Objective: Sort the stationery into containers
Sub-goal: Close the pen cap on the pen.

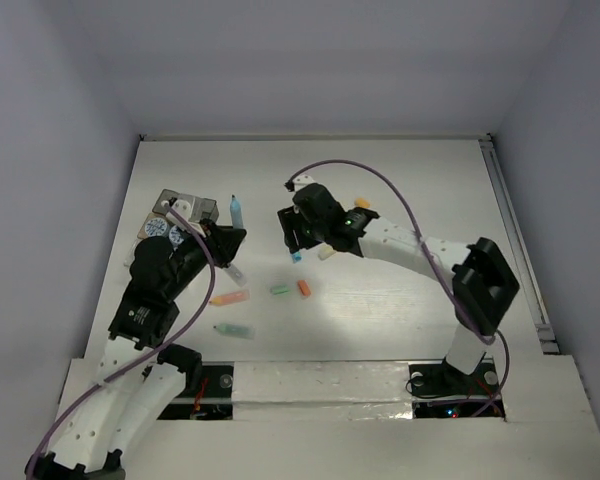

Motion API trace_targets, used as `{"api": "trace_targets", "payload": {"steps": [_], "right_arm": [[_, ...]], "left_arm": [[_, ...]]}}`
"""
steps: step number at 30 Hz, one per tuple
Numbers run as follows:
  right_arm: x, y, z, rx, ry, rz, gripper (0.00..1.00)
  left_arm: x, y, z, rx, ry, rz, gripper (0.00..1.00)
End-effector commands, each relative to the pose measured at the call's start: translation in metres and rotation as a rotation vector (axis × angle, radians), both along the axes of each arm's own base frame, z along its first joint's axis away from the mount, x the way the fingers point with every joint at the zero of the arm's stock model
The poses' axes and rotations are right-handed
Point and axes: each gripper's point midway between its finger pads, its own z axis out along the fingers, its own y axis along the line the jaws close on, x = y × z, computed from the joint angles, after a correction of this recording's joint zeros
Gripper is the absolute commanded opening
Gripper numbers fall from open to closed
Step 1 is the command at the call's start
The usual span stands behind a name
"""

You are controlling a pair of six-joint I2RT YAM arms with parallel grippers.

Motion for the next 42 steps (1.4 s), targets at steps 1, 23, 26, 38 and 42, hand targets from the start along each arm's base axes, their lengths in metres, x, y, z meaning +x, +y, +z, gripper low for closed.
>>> {"api": "trace_targets", "payload": {"steps": [1,23,26,38,42], "right_arm": [[0.012,0.005,-0.006,-0.138,-0.002,0.049,0.65],[0.030,0.016,-0.117,-0.484,0.150,0.110,0.54],[0.034,0.012,-0.122,-0.521,0.147,0.089,0.48],[0.032,0.003,-0.124,-0.527,0.170,0.061,0.08],[0.045,0.006,-0.103,-0.440,0.121,0.028,0.00]], "left_arm": [[0.001,0.015,0.030,-0.010,-0.090,0.072,0.00],[-0.005,0.031,0.042,-0.014,-0.131,0.146,0.00],[-0.005,0.031,0.041,-0.015,-0.129,0.145,0.00],[-0.004,0.029,0.041,-0.016,-0.129,0.137,0.00],[-0.005,0.025,0.039,-0.018,-0.126,0.116,0.00]]}}
